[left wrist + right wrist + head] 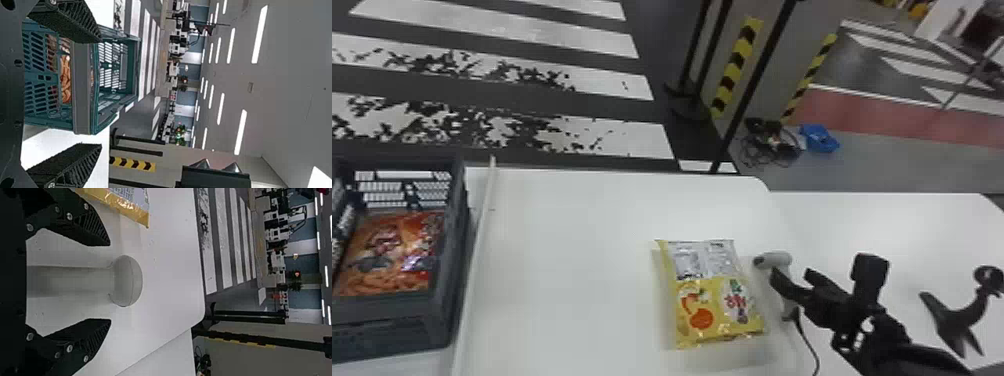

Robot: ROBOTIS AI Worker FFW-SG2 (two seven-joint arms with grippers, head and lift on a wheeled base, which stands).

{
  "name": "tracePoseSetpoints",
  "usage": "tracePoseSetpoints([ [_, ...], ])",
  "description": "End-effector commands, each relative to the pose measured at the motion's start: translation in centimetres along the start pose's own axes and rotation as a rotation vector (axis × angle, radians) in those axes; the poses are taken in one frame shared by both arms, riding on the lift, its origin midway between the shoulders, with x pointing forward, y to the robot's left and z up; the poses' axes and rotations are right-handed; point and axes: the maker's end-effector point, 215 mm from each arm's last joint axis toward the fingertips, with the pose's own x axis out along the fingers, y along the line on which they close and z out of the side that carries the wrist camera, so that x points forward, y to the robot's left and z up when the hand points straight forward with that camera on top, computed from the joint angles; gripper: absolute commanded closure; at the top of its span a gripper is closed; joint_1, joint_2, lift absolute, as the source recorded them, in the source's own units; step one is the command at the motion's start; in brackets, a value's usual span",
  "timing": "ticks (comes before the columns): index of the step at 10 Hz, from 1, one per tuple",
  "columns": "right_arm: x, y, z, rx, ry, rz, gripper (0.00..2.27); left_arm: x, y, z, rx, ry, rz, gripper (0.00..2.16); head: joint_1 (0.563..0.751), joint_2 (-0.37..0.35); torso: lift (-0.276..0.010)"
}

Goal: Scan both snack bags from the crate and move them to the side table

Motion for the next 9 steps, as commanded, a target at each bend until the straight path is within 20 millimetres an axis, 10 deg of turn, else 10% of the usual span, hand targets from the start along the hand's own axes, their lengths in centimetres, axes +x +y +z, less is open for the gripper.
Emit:
tracePoseSetpoints([
  [1,-2.8,2.1,2.6,0.003,-0.077,0.035,0.18,0.0,0.0,-0.1,-0.001,0.002,0.000,0.04,0.695,-0.350,-0.095],
  [3,-6.1,5.4,5.5,-0.063,-0.173,0.072,0.09,0.1,0.0,-0.1,-0.001,0.002,0.000,0.04,0.695,-0.350,-0.095],
  [9,-9.9,12.5,2.7,-0.108,-0.186,0.158,0.10,0.5,-0.2,-1.3,-0.009,0.016,-0.010,0.04,0.695,-0.274,-0.095],
])
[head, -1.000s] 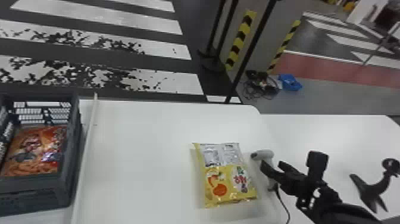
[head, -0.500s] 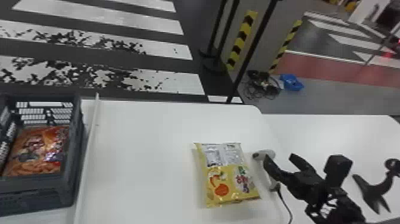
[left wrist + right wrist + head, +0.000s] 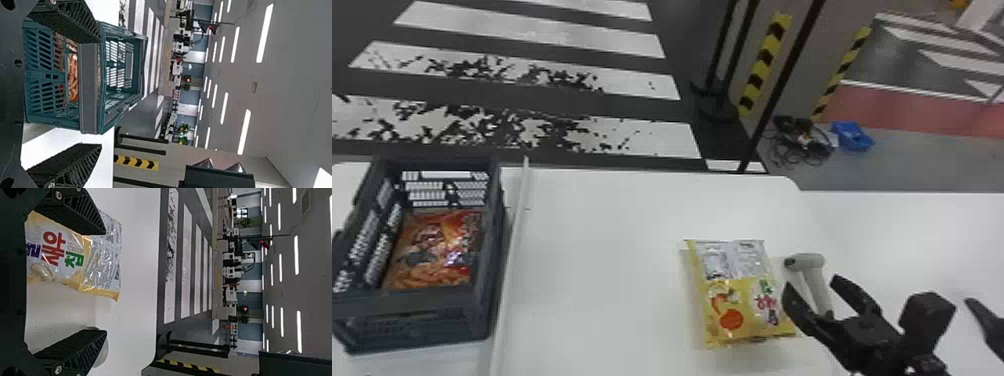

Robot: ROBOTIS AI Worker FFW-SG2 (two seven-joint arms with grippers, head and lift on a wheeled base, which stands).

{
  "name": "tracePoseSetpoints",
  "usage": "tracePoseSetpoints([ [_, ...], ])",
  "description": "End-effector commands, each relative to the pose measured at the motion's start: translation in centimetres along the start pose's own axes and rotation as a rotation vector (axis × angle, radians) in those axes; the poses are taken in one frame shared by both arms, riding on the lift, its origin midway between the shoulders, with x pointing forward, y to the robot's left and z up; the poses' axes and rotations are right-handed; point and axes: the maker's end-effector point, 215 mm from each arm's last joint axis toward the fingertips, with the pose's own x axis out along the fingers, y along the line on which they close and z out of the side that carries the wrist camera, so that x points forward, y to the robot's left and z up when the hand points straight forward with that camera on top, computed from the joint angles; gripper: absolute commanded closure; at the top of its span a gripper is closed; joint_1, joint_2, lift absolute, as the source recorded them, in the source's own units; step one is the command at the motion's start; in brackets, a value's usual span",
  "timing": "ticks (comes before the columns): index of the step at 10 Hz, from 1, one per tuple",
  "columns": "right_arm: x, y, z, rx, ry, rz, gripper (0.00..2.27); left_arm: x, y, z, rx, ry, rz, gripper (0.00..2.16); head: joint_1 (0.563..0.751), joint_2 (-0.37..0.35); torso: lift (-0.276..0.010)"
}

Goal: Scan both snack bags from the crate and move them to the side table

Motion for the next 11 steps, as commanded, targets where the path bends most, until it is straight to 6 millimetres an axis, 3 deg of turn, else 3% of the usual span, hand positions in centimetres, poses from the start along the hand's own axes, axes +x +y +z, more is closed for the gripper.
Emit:
tracePoseSetpoints([
  [1,1.0,2.7,-0.3,0.029,0.013,0.031,0.10,0.1,-0.3,0.1,-0.003,-0.004,-0.005,0.04,0.695,-0.250,-0.095],
  [3,3.9,5.7,-1.0,-0.011,0.054,0.071,0.10,-0.2,-0.2,0.2,-0.001,-0.005,-0.004,0.04,0.695,-0.190,-0.095],
  [4,5.8,6.1,-2.1,-0.017,0.095,0.085,0.10,-0.2,-0.1,0.2,0.000,-0.004,-0.003,0.04,0.695,-0.171,-0.095],
  [8,9.7,5.1,-3.9,0.006,0.160,0.088,0.10,-0.4,-0.2,0.1,-0.002,-0.001,-0.002,0.04,0.695,-0.123,-0.095],
  [11,10.4,5.8,-6.2,0.025,0.233,0.108,0.13,-0.4,-0.4,0.1,-0.001,0.001,-0.003,0.04,0.695,-0.127,-0.095],
])
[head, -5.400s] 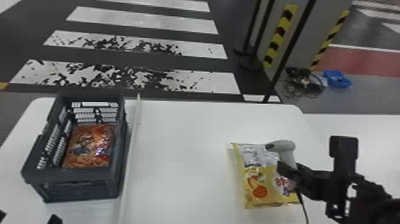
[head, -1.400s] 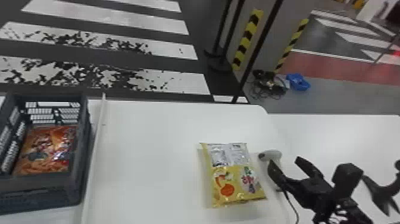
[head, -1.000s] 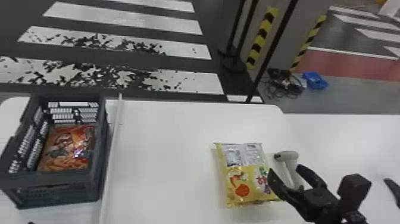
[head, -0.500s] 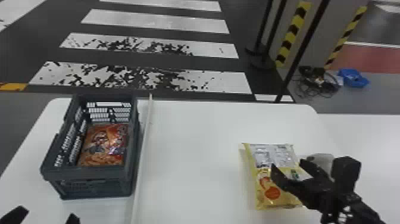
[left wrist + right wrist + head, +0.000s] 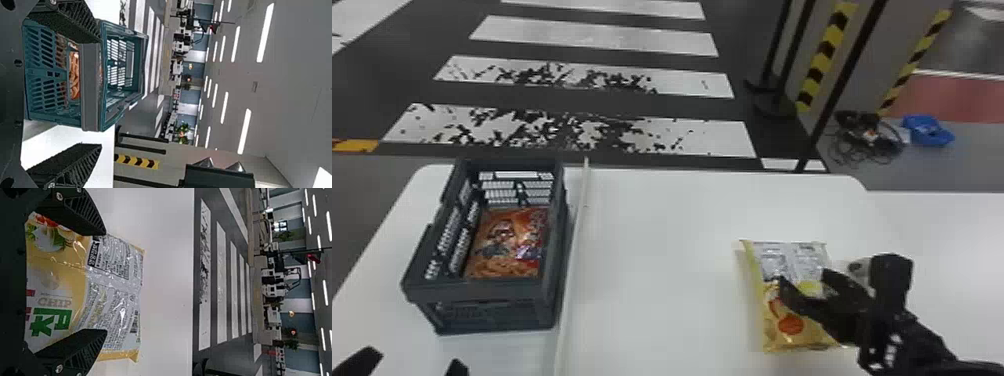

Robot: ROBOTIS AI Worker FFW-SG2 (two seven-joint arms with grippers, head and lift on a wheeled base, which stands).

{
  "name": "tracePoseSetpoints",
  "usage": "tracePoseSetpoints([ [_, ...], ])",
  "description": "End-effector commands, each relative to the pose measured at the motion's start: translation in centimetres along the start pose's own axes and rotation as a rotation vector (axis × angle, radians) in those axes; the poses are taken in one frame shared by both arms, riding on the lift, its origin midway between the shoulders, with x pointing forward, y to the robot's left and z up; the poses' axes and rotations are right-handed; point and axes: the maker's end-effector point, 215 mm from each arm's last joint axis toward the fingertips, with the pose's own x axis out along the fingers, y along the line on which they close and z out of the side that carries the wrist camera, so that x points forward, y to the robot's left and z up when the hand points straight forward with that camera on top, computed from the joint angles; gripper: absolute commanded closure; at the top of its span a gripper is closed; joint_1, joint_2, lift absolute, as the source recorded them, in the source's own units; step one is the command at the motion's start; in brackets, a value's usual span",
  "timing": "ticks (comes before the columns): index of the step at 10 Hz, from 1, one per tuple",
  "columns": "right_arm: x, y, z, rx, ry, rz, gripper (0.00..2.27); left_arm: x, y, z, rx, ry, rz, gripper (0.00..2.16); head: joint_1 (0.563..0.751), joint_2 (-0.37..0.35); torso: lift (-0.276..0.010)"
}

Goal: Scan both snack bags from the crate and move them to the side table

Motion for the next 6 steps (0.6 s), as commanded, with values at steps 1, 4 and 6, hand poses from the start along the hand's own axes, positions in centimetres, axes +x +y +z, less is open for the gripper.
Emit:
tracePoseSetpoints([
  [1,0.7,0.2,-2.2,0.010,0.080,0.011,0.21,0.0,-0.1,0.1,0.000,-0.002,-0.002,0.04,0.695,-0.125,-0.095],
  [4,1.1,-0.4,-5.2,0.004,0.207,-0.008,1.93,0.1,-0.1,0.2,0.000,-0.003,-0.002,0.04,0.695,-0.122,-0.095],
  [6,0.5,-0.6,-2.2,-0.033,0.104,-0.016,2.24,0.0,-0.1,0.1,0.000,-0.002,-0.002,0.04,0.695,-0.129,-0.095],
])
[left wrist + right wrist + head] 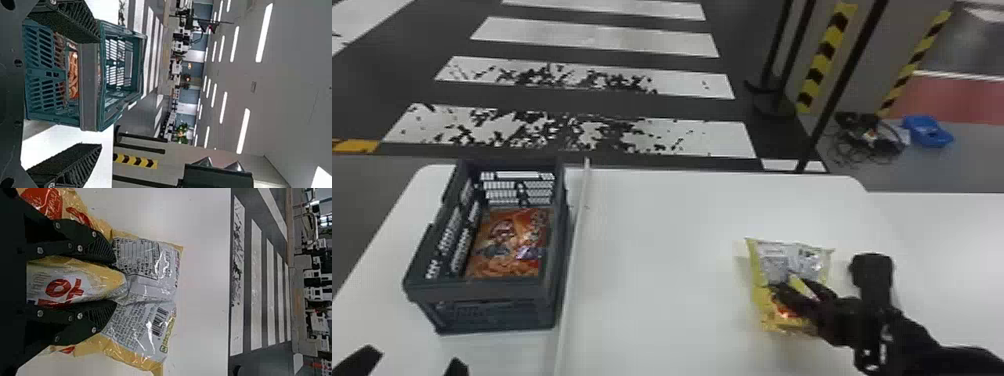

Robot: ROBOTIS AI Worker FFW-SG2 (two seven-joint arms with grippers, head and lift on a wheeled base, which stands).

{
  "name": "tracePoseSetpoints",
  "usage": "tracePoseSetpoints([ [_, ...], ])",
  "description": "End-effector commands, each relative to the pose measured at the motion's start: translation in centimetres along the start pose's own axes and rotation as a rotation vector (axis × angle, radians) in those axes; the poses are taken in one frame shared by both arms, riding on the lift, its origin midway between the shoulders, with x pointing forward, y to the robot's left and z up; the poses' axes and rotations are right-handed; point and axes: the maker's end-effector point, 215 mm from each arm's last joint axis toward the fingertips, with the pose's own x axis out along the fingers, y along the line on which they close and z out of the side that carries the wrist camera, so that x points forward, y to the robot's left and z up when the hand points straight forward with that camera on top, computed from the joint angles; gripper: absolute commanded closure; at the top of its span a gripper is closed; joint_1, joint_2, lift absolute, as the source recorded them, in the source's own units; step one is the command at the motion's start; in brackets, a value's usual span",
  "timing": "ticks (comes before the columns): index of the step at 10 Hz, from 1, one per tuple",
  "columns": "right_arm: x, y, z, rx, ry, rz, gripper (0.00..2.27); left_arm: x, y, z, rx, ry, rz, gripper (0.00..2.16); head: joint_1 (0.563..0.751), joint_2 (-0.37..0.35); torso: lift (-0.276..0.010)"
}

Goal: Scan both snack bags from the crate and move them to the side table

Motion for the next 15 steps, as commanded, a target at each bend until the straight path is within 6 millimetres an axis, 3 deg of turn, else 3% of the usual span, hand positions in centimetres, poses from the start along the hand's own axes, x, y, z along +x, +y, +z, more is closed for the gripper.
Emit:
tracePoseSetpoints([
  [1,-1.6,-0.2,2.7,-0.015,-0.074,-0.006,2.24,0.0,0.1,-0.1,0.000,0.002,0.001,0.04,0.695,-0.131,-0.095],
  [4,-6.3,-1.5,7.8,-0.009,-0.187,-0.001,2.24,-0.1,0.3,-0.7,0.000,0.012,0.006,0.04,0.695,-0.140,-0.095],
  [6,-9.2,-3.8,10.5,0.023,-0.247,0.019,2.24,-0.1,0.6,-1.5,-0.001,0.023,0.010,0.04,0.695,-0.157,-0.095],
  [7,-9.9,-6.2,11.0,-0.013,-0.237,-0.022,2.24,-0.1,0.4,-1.9,-0.004,0.028,0.007,0.04,0.695,-0.175,-0.095],
  [10,-9.8,-17.9,11.1,-0.053,-0.208,-0.187,2.24,-0.1,1.0,-3.2,-0.002,0.047,0.015,0.04,0.695,-0.281,-0.095],
  [12,-10.3,-23.0,12.7,-0.126,-0.248,-0.239,2.24,-0.2,1.3,-3.6,-0.004,0.049,0.022,0.04,0.695,-0.350,-0.095],
  [15,-11.2,-29.1,14.3,-0.203,-0.269,-0.313,2.24,0.1,1.8,-3.8,-0.010,0.045,0.030,0.04,0.695,-0.350,-0.095],
])
